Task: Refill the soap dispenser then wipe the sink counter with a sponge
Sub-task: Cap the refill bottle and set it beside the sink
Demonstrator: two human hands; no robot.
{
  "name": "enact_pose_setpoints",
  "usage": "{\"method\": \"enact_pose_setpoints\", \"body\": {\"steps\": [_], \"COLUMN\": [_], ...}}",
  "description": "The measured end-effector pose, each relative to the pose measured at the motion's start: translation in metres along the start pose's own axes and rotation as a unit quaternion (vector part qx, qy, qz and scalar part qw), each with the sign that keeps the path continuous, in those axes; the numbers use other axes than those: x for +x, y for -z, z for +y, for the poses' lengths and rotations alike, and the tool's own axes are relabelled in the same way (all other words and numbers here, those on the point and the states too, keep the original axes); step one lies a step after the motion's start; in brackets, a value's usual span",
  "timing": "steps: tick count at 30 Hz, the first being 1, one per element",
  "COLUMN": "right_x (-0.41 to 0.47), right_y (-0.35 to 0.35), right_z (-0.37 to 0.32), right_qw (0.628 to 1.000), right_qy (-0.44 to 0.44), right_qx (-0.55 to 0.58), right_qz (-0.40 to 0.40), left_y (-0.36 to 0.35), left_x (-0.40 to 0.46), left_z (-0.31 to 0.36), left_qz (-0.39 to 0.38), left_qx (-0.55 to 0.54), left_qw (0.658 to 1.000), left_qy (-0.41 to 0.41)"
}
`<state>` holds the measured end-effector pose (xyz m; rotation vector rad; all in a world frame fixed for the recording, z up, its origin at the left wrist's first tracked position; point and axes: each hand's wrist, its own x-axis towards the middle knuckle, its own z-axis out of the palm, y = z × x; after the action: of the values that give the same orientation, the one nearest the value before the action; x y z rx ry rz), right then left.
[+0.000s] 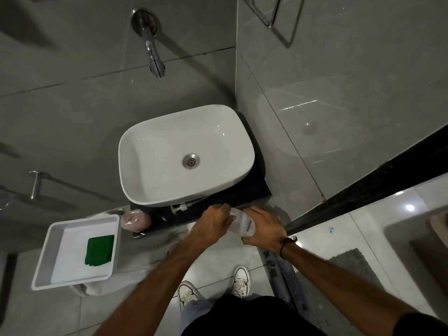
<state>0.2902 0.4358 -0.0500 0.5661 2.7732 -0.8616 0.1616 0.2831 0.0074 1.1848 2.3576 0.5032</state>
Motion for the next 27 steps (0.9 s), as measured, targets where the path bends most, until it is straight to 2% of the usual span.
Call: {"method": "enact_pose_setpoints", "body": {"steps": [3, 6, 9, 12, 15, 20, 23, 27], "right_x": [0.001, -0.001, 0.003, 0.018, 0.033, 0.046, 0.049, 0.052], "right_y": [-0.001, -0.007, -0.013, -0.014, -0.013, -0.014, -0.013, -0.008], "right_z": [0.002, 0.007, 0.006, -0.001, -0.003, -0.006, -0.008, -0.007], "right_qw": [1.000, 0.991, 0.947, 0.895, 0.863, 0.866, 0.876, 0.880], "right_qy": [-0.003, -0.059, -0.150, -0.179, -0.182, -0.172, -0.179, -0.194], "right_qx": [0.005, 0.110, 0.214, 0.286, 0.309, 0.278, 0.265, 0.266], "right_qz": [-0.015, 0.049, 0.188, 0.293, 0.355, 0.379, 0.362, 0.343], "left_y": [-0.005, -0.014, -0.023, -0.026, -0.034, -0.036, -0.036, -0.032], "left_x": [-0.006, -0.015, -0.019, -0.022, -0.025, -0.022, -0.022, -0.024], "left_z": [-0.009, -0.028, -0.061, -0.082, -0.094, -0.105, -0.110, -0.108], "left_qz": [0.016, 0.050, 0.129, 0.086, 0.054, 0.056, 0.008, 0.027], "left_qx": [-0.035, -0.061, 0.028, 0.142, 0.209, 0.249, 0.259, 0.231], "left_qw": [0.999, 0.996, 0.983, 0.969, 0.961, 0.953, 0.953, 0.960], "left_qy": [-0.022, 0.038, 0.126, 0.181, 0.171, 0.162, 0.160, 0.156]}}
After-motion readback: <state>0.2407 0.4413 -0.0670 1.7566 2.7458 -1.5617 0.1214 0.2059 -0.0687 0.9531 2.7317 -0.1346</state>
